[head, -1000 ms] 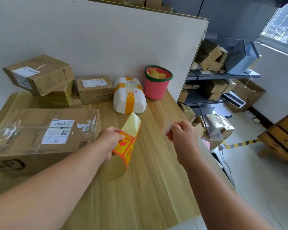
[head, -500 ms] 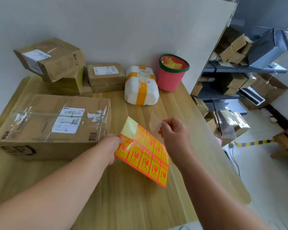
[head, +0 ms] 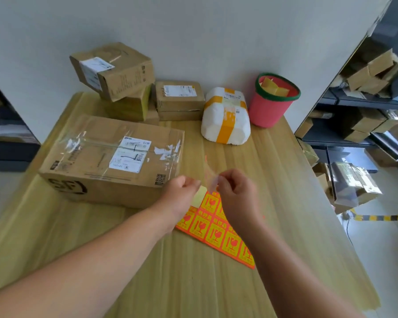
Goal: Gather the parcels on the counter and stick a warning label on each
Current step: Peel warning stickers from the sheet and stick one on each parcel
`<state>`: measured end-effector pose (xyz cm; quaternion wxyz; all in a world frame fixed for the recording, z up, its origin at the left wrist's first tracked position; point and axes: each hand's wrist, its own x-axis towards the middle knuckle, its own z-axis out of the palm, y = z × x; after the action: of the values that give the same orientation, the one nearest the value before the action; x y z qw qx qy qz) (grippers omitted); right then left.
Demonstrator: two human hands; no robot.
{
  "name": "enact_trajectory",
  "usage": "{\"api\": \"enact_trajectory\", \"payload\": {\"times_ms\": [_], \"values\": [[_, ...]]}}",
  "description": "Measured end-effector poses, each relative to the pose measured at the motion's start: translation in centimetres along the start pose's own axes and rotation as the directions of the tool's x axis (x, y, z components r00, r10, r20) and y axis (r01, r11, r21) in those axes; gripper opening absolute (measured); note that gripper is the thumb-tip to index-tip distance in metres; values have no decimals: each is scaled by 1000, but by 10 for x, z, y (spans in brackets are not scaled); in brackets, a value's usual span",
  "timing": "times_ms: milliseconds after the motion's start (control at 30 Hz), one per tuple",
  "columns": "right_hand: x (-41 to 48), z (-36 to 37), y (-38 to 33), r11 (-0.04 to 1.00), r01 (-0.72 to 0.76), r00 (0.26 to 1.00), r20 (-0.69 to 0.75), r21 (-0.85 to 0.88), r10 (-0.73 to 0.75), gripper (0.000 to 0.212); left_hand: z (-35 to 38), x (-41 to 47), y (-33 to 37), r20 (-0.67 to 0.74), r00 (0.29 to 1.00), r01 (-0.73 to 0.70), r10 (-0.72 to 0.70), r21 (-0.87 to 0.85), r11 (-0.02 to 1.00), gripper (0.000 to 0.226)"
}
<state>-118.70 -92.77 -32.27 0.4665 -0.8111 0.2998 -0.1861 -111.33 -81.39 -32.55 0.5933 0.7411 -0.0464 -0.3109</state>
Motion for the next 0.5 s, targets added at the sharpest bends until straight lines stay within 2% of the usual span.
{"api": "enact_trajectory", "payload": {"times_ms": [100,200,300,367,433,500], "values": [[-11,16,-20,985,160,986,65,-67,-156,12,-17,-8,17,-9,995,93,-99,-267,959,22],[-21,31,-38,926,343,937,133,-159,-324,6,-36,-10,27,-12,993,110,-121,-343,933,17],[-26,41,-54,890,429,898,182,-153,-401,8,-58,-10,35,-18,991,120,-136,-364,924,16],[-28,46,-63,890,445,877,247,-100,-411,12,-72,-8,40,-15,990,123,-137,-351,928,17],[-28,53,-70,917,397,887,279,-49,-369,17,-85,-4,42,-9,990,130,-141,-334,934,14],[-22,60,-77,968,251,955,162,17,-250,13,-97,-1,43,20,988,150,-150,-304,941,12]]}}
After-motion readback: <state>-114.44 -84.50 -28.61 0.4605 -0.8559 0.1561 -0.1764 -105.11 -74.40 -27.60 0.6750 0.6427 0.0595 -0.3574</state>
